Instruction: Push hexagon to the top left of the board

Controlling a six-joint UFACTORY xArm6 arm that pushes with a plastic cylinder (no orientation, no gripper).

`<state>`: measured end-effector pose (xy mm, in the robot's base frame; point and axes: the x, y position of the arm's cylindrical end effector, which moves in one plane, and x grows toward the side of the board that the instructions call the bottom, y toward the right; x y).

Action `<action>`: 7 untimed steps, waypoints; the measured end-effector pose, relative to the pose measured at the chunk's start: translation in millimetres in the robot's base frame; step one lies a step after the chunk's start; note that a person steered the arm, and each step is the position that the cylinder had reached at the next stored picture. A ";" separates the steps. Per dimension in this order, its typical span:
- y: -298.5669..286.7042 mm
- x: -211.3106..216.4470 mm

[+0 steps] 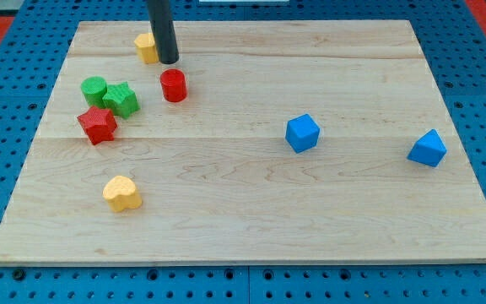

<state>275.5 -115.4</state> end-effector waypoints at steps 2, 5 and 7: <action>-31.3 -41.3; -57.2 -4.3; -49.3 -7.1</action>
<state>268.5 -164.8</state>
